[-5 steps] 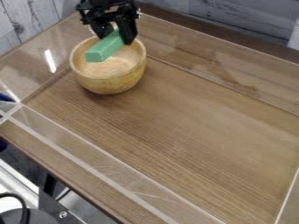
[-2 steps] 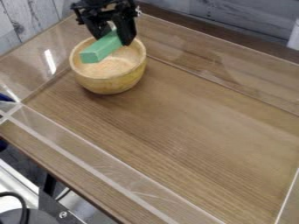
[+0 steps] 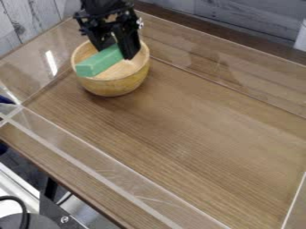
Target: Remove the green block from inside the brown bowl and put it on the table
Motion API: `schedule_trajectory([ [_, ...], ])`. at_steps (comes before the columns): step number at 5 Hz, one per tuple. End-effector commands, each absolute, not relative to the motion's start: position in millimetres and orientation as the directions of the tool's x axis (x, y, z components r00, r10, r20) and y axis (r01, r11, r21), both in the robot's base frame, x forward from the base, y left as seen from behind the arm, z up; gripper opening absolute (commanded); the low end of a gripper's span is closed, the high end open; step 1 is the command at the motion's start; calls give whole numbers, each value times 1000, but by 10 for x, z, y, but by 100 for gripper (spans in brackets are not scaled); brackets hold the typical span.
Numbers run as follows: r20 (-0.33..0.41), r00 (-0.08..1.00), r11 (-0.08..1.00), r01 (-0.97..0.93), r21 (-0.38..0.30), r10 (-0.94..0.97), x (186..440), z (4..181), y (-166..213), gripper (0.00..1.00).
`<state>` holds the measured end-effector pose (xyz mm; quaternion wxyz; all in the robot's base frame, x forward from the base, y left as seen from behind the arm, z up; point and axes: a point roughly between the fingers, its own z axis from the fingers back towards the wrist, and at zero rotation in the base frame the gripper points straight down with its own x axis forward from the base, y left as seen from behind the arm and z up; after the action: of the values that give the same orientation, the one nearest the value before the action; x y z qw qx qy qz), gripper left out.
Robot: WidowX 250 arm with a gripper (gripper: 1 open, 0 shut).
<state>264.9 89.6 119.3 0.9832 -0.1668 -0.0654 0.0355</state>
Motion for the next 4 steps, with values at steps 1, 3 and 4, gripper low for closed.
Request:
schedule_trajectory([
  [1, 163, 987, 949, 47, -310, 4, 2630, 1398, 827, 0],
  [3, 160, 983, 945, 137, -298, -92, 2540, 1421, 684, 0],
  [4, 172, 977, 944, 171, -281, -126, 2461, 1429, 563, 0],
])
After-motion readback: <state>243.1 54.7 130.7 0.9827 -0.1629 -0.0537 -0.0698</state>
